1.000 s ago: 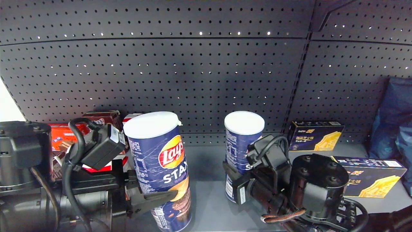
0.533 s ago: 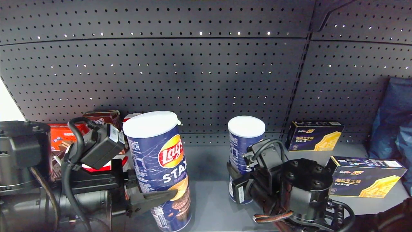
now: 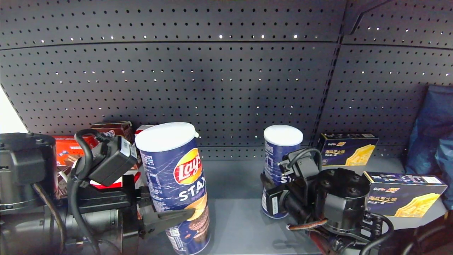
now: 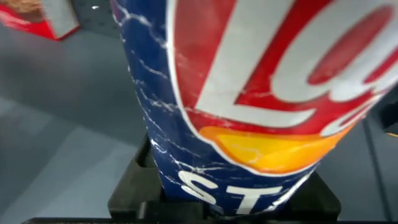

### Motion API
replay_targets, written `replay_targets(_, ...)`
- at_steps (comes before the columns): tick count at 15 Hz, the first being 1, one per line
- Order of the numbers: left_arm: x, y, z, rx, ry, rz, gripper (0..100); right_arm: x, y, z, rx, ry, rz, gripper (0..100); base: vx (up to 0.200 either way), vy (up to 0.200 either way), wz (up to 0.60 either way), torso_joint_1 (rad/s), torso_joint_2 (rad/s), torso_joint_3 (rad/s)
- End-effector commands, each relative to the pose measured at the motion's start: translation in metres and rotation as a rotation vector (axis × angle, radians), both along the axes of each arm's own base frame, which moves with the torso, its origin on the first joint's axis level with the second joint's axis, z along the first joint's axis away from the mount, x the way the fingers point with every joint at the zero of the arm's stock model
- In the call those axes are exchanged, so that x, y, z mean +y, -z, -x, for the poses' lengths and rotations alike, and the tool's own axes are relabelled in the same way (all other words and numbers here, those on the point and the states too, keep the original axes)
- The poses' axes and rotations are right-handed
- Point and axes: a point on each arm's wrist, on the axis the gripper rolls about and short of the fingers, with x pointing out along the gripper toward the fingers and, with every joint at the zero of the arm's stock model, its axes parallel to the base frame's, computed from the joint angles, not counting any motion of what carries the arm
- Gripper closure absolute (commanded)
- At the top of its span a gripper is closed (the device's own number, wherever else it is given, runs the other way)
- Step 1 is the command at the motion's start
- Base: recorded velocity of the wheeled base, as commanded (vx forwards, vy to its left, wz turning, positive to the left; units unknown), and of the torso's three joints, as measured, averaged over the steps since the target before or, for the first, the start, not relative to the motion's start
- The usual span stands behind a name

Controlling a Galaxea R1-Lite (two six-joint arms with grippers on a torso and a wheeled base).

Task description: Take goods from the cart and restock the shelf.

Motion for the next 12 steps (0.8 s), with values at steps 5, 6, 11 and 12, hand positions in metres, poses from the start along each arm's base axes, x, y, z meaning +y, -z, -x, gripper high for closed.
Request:
replay_targets(5, 0.000, 0.000, 0.000, 0.000, 0.001, 0.000, 100, -0.008, 0.003, 0.005, 0.017, 0.005, 0.010, 0, 0.000, 0.000, 0.00, 0.000, 0.00, 0.000)
replay_targets(6, 0.000, 0.000, 0.000, 0.001, 0.001, -0.001, 100, -0.008, 0.002, 0.006, 0.013, 0.003, 0.006, 0, 0.000, 0.000, 0.00, 0.000, 0.00, 0.000)
replay_targets(11, 0.000, 0.000, 0.000, 0.000, 0.001, 0.000, 100, -0.027, -0.003, 0.034, 0.021, -0.043, 0.007, 0, 0.000, 0.000, 0.00, 0.000, 0.00, 0.000)
replay_targets(12, -0.001, 0.000, 0.000, -0.001, 0.002, 0.001, 100, -0.033, -0.001, 0.041, 0.031, -0.052, 0.009, 0, 0.000, 0.000, 0.00, 0.000, 0.00, 0.000)
